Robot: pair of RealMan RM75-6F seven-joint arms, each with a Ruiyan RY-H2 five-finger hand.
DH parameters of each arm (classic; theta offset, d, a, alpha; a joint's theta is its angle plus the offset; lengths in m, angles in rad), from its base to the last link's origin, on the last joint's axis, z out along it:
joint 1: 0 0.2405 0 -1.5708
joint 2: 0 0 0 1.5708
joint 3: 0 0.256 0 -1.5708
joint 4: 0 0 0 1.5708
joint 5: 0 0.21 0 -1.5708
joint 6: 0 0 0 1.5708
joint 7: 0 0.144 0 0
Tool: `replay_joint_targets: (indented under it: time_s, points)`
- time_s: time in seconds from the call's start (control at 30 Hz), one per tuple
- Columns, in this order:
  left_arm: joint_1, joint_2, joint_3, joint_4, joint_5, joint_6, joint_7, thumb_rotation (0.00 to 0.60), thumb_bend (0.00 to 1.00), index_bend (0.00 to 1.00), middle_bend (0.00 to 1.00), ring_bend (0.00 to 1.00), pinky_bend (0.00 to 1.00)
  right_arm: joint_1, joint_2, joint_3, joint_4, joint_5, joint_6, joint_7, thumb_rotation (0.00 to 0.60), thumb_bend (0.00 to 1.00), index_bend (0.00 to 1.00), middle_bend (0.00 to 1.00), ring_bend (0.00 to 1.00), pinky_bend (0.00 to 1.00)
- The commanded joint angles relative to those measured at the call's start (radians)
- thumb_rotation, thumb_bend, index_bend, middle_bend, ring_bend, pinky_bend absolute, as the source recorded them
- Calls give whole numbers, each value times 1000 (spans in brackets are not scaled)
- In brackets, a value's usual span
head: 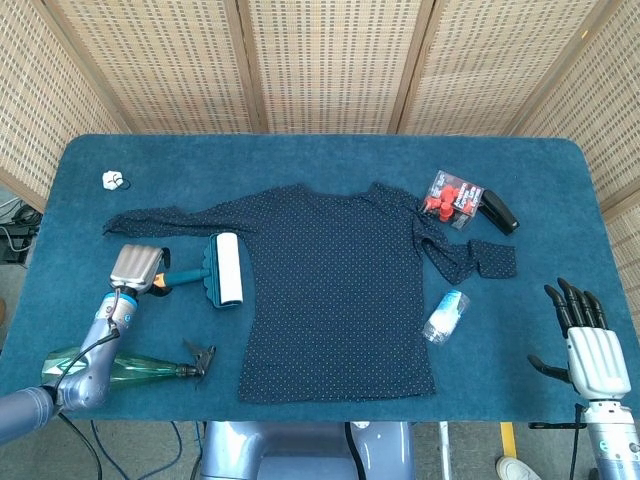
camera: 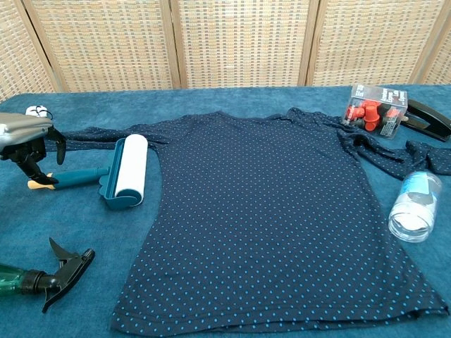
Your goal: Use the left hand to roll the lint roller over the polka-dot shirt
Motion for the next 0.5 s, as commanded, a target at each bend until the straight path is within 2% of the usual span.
replay_joint_targets:
  time_s: [0.03, 0.5]
  points:
    - [-13, -23, 4, 27, -17, -8, 12, 600, 228, 469, 906, 769, 741, 2, -1, 1, 5, 5, -6, 2, 600, 79, 0, 0, 0, 0]
    - [-43, -80, 25, 100, -56, -35, 37, 600, 229, 466, 906, 769, 741, 5, -6, 4, 15, 17, -17, 5, 600, 79, 0, 0, 0, 0]
